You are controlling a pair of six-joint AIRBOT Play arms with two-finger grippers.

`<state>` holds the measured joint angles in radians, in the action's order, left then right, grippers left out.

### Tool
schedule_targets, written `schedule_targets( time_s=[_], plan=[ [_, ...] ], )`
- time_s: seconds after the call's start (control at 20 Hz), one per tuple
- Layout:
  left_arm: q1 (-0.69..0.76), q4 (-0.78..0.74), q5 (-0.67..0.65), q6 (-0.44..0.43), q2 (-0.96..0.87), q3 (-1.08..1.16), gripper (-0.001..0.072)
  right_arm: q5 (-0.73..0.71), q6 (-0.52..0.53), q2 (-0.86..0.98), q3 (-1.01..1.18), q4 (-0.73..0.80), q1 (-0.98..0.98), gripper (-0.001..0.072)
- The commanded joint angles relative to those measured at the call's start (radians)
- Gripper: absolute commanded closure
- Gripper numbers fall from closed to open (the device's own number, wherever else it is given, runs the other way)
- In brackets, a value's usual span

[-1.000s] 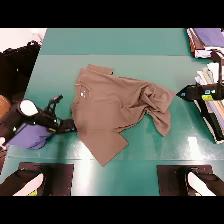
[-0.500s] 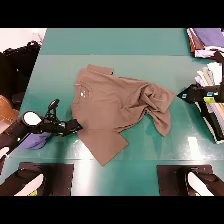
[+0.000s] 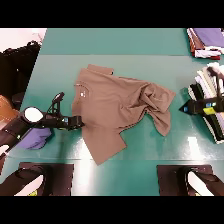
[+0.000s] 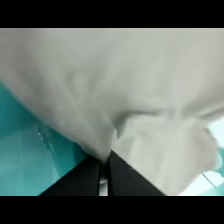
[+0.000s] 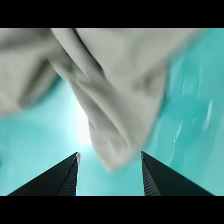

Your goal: Fold the shirts.

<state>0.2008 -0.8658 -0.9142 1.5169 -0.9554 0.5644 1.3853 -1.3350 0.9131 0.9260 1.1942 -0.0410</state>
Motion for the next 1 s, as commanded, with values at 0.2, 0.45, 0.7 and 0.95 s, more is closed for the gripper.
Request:
schedule_targets(
  time_s=[0.2,0.45,0.7,0.95],
  plan=[
    [0.003,-0.008,-0.012,-0.036,0.001,0.098,0.0681,-0.08,-0.026,0.0,-0.414,-0.172,-0.163,0.0225],
    [0.003,-0.017,-0.015,-0.036,0.001,0.098,0.0681,-0.247,-0.027,0.001,-0.518,-0.305,-0.111,0.0284],
    [0.003,-0.017,-0.045,-0.042,0.001,0.098,0.0681,-0.257,-0.045,0.105,-0.519,-0.304,-0.048,0.0283],
    [0.003,-0.017,-0.081,-0.082,0.001,0.098,0.0681,-0.295,-0.037,0.155,-0.518,-0.304,-0.002,0.0577]
  ],
)
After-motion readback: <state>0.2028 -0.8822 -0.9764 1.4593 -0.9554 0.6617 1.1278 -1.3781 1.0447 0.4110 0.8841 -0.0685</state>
